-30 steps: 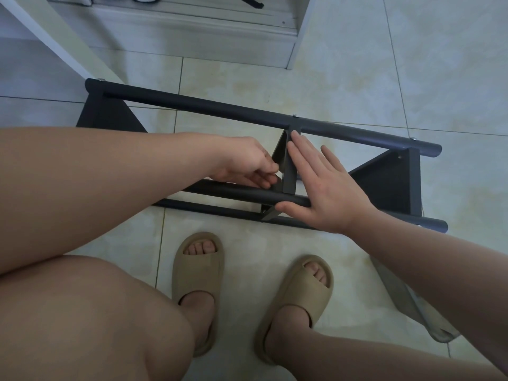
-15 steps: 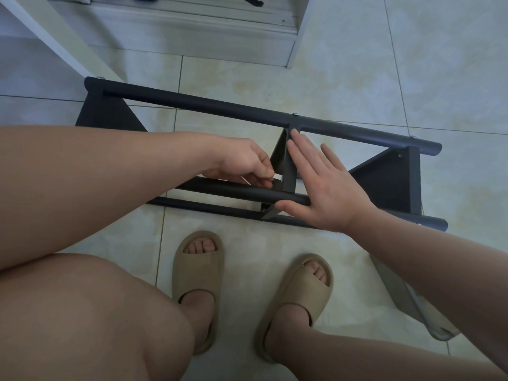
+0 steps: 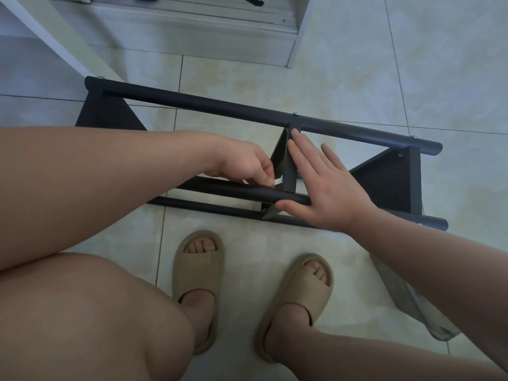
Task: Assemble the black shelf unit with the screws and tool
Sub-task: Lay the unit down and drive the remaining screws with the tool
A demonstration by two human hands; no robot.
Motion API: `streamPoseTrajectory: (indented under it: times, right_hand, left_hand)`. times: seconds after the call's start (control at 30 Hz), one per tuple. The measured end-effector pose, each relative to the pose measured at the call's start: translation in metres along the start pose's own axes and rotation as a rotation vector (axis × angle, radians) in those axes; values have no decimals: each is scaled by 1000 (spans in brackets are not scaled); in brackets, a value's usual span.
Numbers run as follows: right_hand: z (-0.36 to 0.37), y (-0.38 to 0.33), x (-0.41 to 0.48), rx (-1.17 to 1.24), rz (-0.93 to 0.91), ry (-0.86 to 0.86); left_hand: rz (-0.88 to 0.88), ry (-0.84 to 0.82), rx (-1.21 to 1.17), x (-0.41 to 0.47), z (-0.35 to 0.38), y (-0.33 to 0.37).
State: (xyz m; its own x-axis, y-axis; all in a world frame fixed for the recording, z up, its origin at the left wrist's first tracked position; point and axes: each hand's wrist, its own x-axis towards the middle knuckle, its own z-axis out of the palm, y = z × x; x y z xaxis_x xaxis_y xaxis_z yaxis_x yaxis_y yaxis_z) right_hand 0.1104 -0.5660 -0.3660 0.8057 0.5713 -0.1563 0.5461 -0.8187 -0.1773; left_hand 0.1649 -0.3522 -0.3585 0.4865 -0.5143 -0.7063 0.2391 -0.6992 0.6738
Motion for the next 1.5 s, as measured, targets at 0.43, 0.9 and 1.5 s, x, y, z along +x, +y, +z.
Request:
streamPoseTrajectory:
  times: [0.43, 0.9, 1.5]
  right_hand:
    - [-2, -1, 0, 3, 8, -17]
    - [0, 1, 0, 15, -4, 26]
    - [0, 0, 0, 9, -4, 24]
  left_hand:
    - [86, 242, 132, 6, -11, 8]
    - [-41, 307, -605, 14, 7, 4]
    - [-39, 299, -566, 15, 7, 2]
